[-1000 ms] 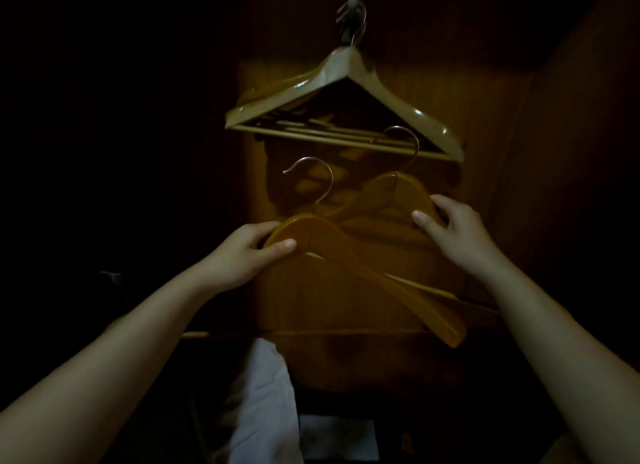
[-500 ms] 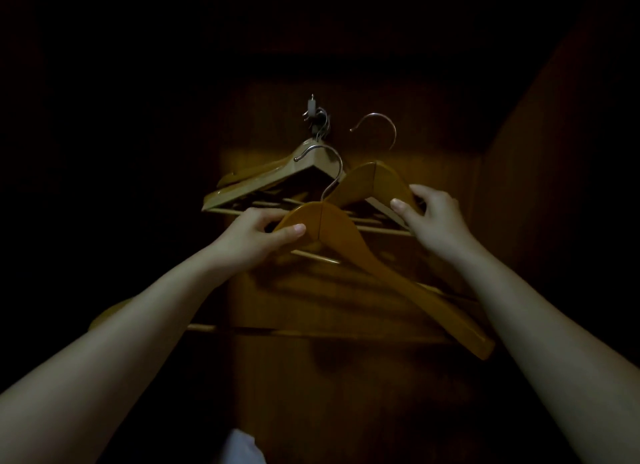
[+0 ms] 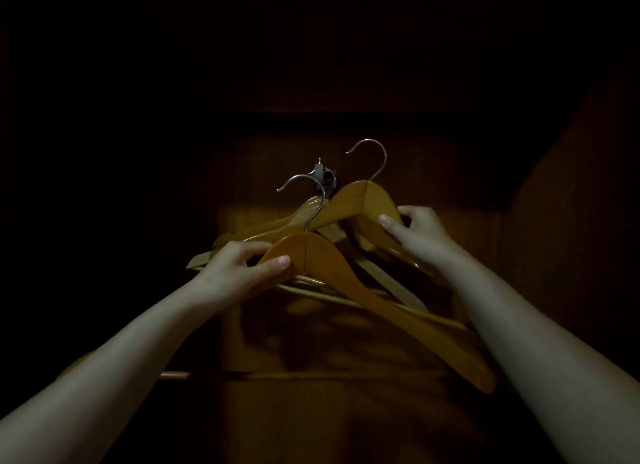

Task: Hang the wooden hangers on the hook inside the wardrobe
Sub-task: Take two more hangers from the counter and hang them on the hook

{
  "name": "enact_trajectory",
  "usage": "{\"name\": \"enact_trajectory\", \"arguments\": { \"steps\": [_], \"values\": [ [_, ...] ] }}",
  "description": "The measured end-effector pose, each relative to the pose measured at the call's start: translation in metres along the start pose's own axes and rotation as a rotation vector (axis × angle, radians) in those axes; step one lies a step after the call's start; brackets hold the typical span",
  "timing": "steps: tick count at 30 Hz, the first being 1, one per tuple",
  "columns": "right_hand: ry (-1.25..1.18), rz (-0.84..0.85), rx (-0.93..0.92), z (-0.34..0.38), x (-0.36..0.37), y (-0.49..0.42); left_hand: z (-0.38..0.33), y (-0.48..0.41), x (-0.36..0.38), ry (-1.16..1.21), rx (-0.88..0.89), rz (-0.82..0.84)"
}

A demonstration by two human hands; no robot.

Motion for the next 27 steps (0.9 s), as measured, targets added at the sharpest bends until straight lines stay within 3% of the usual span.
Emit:
{"name": "enact_trajectory", "arguments": {
  "steps": [13,24,27],
  "values": [
    [-0.033,0.064,0.145,-0.002,0.072,-0.042,0.023,-0.009,-0.027,-0.11,0.011,0.003],
    [0.587,-0.191,-0.15,0.001,0.072,-0.028,0.019,-0.013,-0.042,-0.117,0.034,-0.105],
    [0.525,-0.174,-0.185,-0.007,0.079,-0.029,0.025,-0.015,-0.042,-0.097,0.028,-0.085]
  ]
}}
Point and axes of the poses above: each hand's wrist, its own y-axis away from the middle knuckle, its own x-axis out of the palm, z = x × y, the point moved 8 cm from there along -y, towards the middle knuckle, and after that the axes turned 2 degrees about -x, right-handed, at the moved point
